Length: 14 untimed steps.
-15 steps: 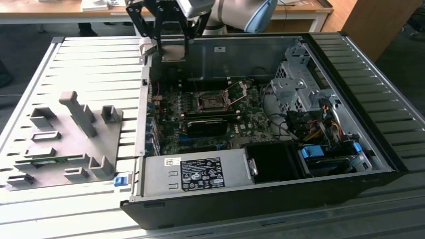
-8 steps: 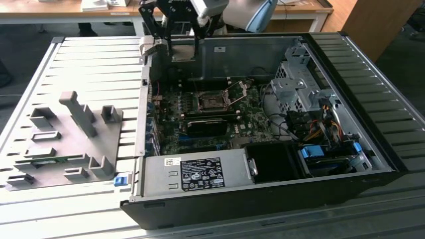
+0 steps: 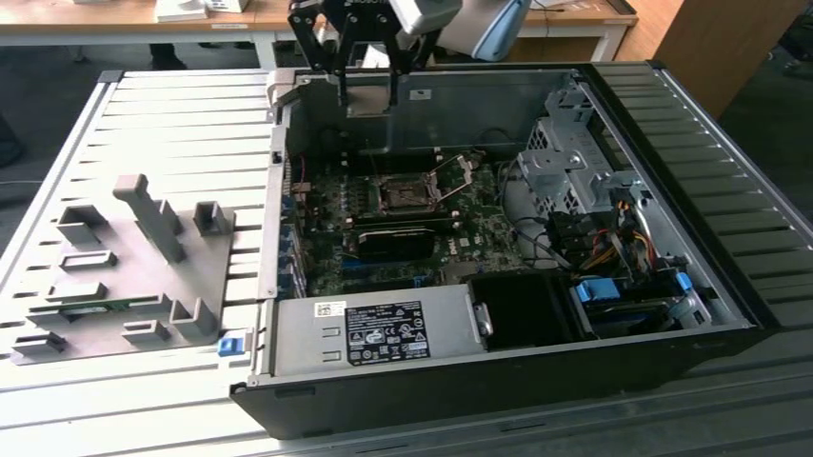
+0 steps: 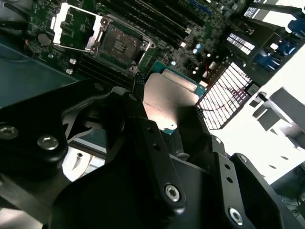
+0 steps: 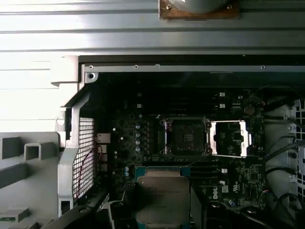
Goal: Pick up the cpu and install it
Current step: 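Pick up the cpu and move it towards the insertion slot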
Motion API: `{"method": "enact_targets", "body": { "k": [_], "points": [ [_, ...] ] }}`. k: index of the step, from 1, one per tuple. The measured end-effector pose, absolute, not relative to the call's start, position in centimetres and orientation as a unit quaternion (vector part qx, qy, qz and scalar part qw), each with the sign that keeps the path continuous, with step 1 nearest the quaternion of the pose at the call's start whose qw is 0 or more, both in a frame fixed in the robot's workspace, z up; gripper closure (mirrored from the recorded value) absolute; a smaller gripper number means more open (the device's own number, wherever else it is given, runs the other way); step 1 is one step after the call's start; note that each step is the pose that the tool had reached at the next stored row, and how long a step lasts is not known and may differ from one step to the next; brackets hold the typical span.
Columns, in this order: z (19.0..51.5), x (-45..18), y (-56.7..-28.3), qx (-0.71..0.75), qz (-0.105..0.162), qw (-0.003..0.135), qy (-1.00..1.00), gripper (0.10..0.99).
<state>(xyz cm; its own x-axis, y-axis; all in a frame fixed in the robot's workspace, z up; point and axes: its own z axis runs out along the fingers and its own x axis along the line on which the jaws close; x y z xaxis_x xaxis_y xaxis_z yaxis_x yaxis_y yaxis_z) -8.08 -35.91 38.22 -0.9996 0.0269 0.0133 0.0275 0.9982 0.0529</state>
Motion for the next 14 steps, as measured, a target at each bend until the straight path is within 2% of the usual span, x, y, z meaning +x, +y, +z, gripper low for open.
{"method": "enact_targets", "body": {
  "k": [14],
  "points": [
    [38.1, -5.6, -35.4, -0.014, -0.027, 0.006, -1.0, 0.545]
  ]
}}
